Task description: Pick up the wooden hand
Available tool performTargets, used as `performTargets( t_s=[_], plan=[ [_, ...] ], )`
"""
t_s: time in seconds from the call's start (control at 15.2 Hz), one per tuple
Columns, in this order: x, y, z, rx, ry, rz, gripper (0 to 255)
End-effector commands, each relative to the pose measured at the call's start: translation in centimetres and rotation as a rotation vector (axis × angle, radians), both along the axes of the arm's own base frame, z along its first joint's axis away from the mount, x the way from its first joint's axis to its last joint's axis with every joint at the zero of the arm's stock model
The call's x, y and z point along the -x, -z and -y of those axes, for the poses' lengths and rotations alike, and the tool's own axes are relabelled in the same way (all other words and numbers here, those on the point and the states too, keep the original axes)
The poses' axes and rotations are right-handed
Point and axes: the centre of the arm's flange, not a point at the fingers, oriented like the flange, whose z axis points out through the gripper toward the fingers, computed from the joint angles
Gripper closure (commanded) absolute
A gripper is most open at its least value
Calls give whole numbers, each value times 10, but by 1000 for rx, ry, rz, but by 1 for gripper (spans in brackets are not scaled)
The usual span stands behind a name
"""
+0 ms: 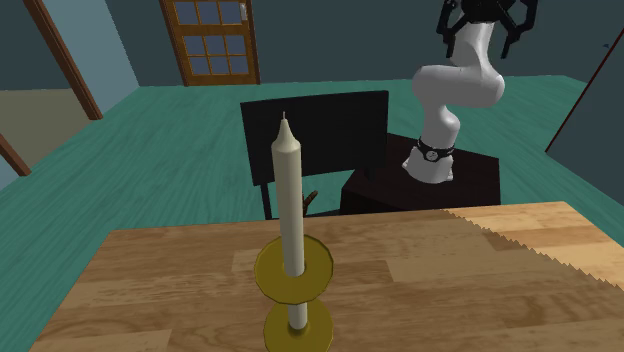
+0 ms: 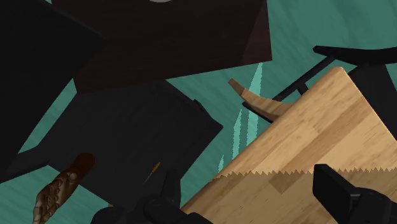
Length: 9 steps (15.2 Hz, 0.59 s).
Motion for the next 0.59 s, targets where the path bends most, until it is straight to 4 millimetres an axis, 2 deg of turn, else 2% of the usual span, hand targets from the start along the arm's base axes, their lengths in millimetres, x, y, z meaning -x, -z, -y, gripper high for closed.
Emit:
performTargets(
  t_s=[0.0, 0.53],
  plan=[
    [0, 0, 0, 0, 0, 0, 0],
    [-47, 78, 51, 26, 111, -33, 0]
  ],
)
